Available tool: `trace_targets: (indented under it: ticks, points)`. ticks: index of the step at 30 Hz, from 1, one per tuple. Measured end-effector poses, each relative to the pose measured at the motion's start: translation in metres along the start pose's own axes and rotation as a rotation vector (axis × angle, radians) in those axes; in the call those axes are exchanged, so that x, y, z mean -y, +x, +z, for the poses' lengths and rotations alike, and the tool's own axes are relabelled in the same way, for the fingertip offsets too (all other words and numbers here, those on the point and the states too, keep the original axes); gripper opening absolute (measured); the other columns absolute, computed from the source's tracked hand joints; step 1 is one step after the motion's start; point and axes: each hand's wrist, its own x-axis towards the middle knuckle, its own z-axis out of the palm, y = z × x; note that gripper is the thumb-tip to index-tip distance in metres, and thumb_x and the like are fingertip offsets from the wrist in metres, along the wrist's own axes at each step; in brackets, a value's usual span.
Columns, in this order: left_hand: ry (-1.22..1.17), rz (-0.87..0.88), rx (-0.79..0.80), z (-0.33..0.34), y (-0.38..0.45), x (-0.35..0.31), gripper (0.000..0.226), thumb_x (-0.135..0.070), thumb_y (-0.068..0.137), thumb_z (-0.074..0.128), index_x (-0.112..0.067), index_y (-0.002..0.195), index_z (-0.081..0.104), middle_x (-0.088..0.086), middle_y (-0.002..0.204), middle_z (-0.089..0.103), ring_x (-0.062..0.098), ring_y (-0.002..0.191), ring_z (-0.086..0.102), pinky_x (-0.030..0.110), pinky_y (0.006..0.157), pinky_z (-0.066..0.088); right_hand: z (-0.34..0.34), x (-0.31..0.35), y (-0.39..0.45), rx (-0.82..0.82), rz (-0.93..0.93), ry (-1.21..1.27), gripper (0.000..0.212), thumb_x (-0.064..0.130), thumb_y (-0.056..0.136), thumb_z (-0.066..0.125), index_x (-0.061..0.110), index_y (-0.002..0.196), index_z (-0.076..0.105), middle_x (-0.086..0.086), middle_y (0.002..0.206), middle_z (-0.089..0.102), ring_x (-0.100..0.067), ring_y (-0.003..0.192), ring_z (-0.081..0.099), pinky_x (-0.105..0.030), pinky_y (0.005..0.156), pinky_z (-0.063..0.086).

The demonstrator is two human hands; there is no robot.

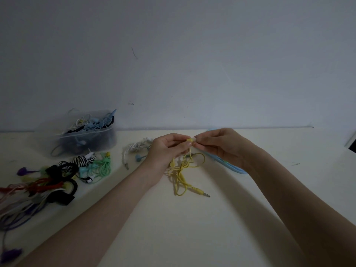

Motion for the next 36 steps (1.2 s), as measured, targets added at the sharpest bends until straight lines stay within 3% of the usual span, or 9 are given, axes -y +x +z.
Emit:
trace_targets:
  ticks: [8,16,22,36]
  points:
    - [0.108,0.07,0.041,0.0003,-0.0028,-0.0009,0.013,0.003,0.078,0.067,-0.009,0.083,0.069,-0.005,0.072,0.072,0.004,0.071,0.066,0.012,0.067,0.05,-0.0017,0.002,-0.0026,-0.001,0.067,-0.045,0.012,-0.01,0.084,0.053,-0.01,0.083,0.065,-0.016,0.077,0.072,-0.016,0.07,0.071,-0.016,0.064,0.056]
    - [0.012,-0.014,-0.003,-0.0018,0.0012,0.0016,0.011,-0.003,0.078,0.068,-0.011,0.084,0.071,0.001,0.076,0.072,0.006,0.069,0.063,0.013,0.067,0.051,-0.0015,-0.0012,0.002,0.009,0.05,0.022,0.012,-0.011,0.083,0.053,-0.013,0.087,0.065,-0.019,0.085,0.071,-0.019,0.077,0.071,-0.019,0.072,0.057]
    - [-0.022,-0.036,0.009,-0.0022,0.0016,0.0019,0.012,-0.001,0.081,0.065,-0.011,0.086,0.07,-0.001,0.076,0.072,0.005,0.07,0.064,0.013,0.069,0.051,-0.0001,-0.0016,0.0021,-0.05,0.026,0.047,0.009,-0.013,0.082,0.055,-0.012,0.083,0.063,-0.018,0.076,0.071,-0.019,0.07,0.071,-0.018,0.066,0.057]
    - [-0.016,-0.068,0.014,-0.0027,0.0011,0.0021,0.013,-0.003,0.08,0.066,-0.01,0.089,0.071,0.003,0.082,0.072,0.008,0.073,0.065,0.013,0.068,0.051,-0.0007,0.0008,-0.0036,-0.022,-0.032,-0.153,0.008,-0.008,0.079,0.062,-0.008,0.085,0.067,-0.016,0.078,0.07,-0.018,0.071,0.07,-0.02,0.072,0.057]
